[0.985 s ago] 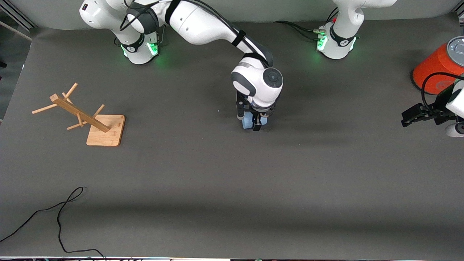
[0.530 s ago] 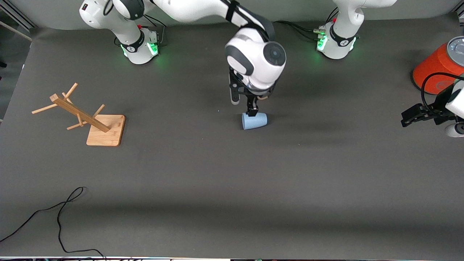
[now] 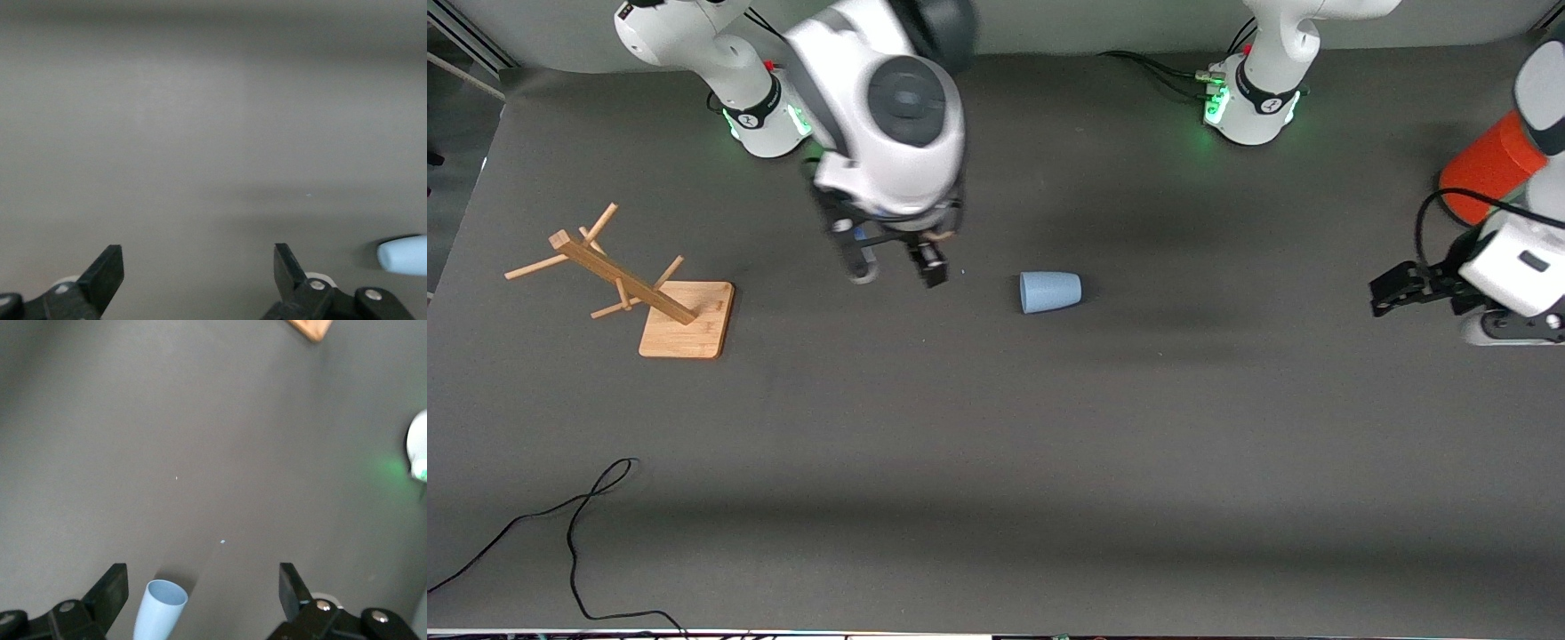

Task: Rotate and upright cup with both arms
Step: 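Retract the right gripper while the left gripper reaches the lying cup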

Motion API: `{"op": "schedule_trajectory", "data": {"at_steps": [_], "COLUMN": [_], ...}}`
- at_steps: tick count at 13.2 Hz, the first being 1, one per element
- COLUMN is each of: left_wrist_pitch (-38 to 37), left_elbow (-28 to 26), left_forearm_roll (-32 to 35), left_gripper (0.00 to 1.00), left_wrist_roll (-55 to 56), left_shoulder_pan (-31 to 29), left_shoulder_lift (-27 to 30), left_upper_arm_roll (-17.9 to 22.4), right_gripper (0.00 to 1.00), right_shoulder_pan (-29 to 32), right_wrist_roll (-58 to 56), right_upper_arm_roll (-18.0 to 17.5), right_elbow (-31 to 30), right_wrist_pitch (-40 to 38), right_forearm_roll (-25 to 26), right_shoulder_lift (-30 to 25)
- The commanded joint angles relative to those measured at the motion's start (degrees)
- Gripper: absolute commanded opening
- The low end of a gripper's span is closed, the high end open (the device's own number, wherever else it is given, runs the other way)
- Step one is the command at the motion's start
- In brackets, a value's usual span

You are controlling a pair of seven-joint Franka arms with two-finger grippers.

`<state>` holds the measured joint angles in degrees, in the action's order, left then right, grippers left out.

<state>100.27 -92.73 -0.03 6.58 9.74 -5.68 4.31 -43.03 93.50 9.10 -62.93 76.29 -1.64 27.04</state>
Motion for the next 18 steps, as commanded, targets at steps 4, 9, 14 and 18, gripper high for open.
{"op": "schedule_trajectory", "data": {"at_steps": [4,9,14,18], "left_wrist_pitch": [-0.87,-0.69,2.20,1.68], "left_elbow": [14.04,23.99,24.70,24.00], "left_forearm_roll": [7.99,12.06,15.94,19.97], "left_gripper": [1.00,1.00,1.00,1.00], "left_wrist_roll": [25.62,40.43,44.66,46.33], "left_shoulder_pan": [8.07,21.35,29.36,34.89], "left_shoulder_lift": [-14.85,-28.48,-36.84,-39.31], "left_upper_arm_roll": [-10.20,-9.94,-9.76,-9.76], "right_gripper": [1.00,1.00,1.00,1.00], "right_shoulder_pan": [6.97,24.18,37.82,40.13], "right_wrist_roll": [-36.31,-58.66,-81.94,-87.70], "right_upper_arm_roll": [8.12,2.44,-3.47,-3.82], "right_elbow": [-12.91,-23.46,-26.80,-28.22], "right_wrist_pitch": [0.96,8.25,14.04,16.87], "right_forearm_roll": [0.77,0.76,0.94,0.94], "right_shoulder_lift": [-13.66,-23.16,-25.28,-25.63]}}
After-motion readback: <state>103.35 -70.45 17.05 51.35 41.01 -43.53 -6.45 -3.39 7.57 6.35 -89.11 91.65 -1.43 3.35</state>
